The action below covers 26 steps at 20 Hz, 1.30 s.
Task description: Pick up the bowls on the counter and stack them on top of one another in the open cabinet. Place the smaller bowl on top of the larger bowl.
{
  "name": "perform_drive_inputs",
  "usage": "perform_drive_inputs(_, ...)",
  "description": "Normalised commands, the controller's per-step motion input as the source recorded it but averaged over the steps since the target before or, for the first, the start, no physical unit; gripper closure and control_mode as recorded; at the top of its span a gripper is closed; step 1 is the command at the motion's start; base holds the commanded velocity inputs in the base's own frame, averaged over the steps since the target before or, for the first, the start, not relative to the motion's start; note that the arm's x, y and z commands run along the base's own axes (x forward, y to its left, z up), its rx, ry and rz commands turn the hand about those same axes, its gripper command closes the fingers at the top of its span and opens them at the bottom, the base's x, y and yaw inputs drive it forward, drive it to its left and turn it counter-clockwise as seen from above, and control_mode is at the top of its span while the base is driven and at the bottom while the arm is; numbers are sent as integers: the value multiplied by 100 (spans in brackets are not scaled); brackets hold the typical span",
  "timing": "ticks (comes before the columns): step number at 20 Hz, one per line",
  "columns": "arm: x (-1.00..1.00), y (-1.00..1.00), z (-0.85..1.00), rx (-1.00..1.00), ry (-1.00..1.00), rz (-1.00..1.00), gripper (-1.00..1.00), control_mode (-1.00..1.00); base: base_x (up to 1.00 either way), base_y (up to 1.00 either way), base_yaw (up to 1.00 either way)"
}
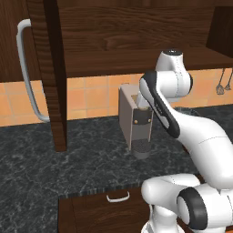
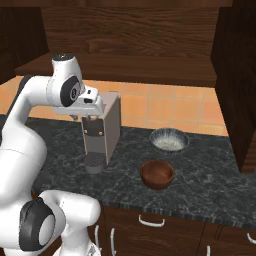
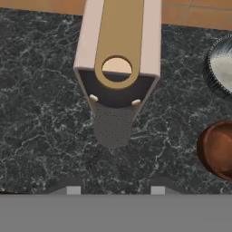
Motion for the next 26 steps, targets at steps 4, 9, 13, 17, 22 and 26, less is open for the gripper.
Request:
perform_drive_inputs(4, -5, -14, -9, 0, 11, 0, -100, -100, 0, 0, 0)
perform_drive_inputs(9, -12, -56, -41, 0, 19, -1, -100, -100, 0, 0, 0)
perform_drive_inputs(13, -12, -66, -79, 0, 0, -14, -100, -100, 0, 0, 0)
perform_drive_inputs(17, -21, -73, -34, 12, 0, -26, -100, -100, 0, 0, 0)
perform_drive_inputs(22, -1, -98, -28, 11, 0, -18, -100, -100, 0, 0, 0)
perform_drive_inputs(26, 0, -84, -24, 5, 0, -19, -100, -100, 0, 0, 0)
